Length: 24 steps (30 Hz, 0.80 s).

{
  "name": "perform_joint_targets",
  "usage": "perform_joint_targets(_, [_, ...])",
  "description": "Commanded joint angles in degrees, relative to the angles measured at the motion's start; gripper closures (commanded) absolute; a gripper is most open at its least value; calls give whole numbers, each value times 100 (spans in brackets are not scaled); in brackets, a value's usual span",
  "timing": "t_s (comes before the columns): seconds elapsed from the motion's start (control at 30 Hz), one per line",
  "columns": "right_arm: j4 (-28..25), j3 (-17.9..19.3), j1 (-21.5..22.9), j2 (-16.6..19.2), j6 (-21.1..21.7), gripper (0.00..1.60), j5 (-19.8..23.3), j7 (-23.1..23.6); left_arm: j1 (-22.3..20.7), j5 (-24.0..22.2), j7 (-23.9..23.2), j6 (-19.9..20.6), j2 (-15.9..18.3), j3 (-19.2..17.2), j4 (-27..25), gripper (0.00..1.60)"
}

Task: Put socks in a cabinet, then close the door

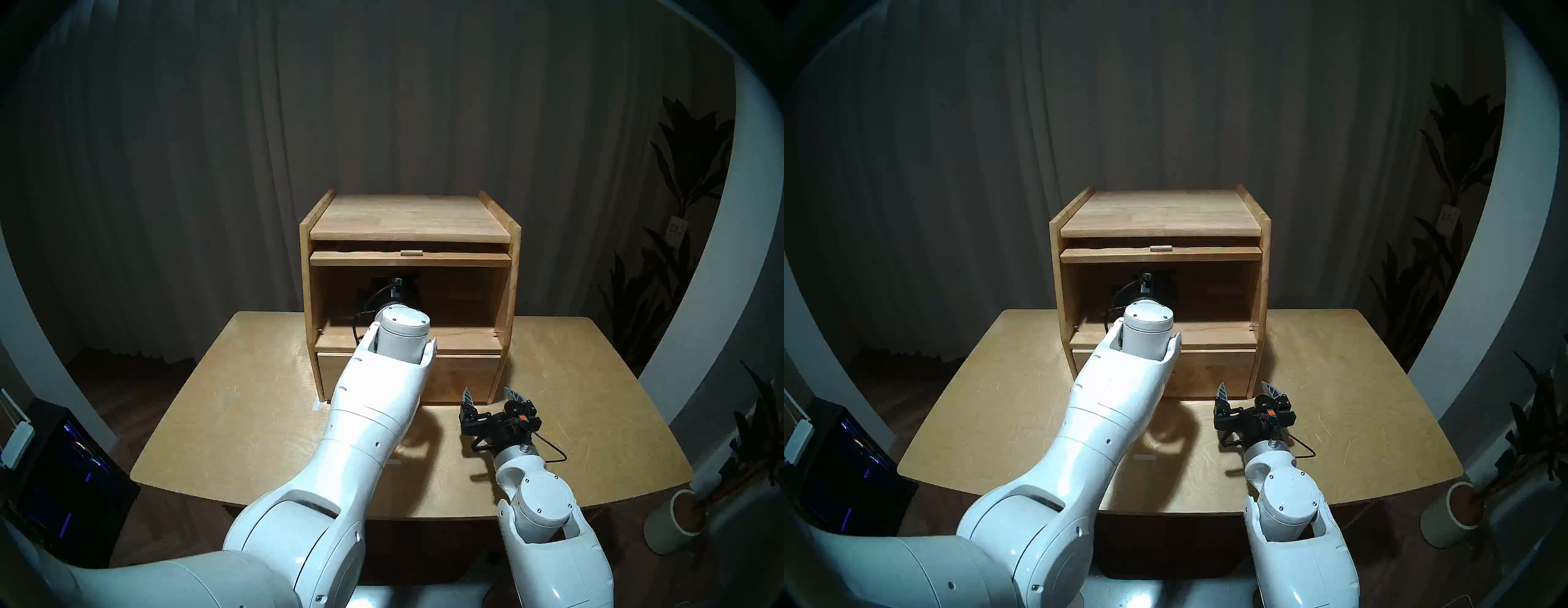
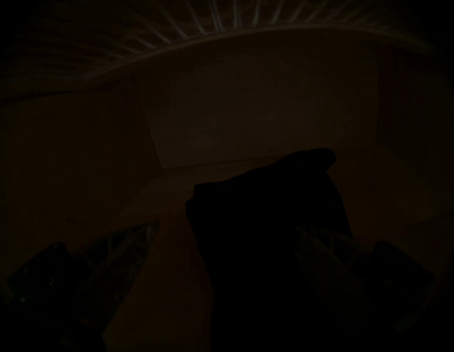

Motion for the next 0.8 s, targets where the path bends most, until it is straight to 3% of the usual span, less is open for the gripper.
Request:
perform_joint_targets(0.0, [-230, 13, -25, -7, -55, 0, 6, -13, -651, 25, 546, -428, -432, -120, 477, 0])
perform_joint_targets(0.27, [-242, 13, -33, -6, -44, 0, 5, -12, -622, 135, 1167, -791, -461, -153, 26, 0])
perform_joint_targets(0.47, [-267, 14, -51, -8, -42, 0, 6, -14, -388, 29, 1251, -999, -559, -161, -317, 0])
perform_joint_targets(0.77, [-244, 12, -37, -5, -38, 0, 5, -12, -11, -357, 1223, -1135, -221, 861, -616, 0])
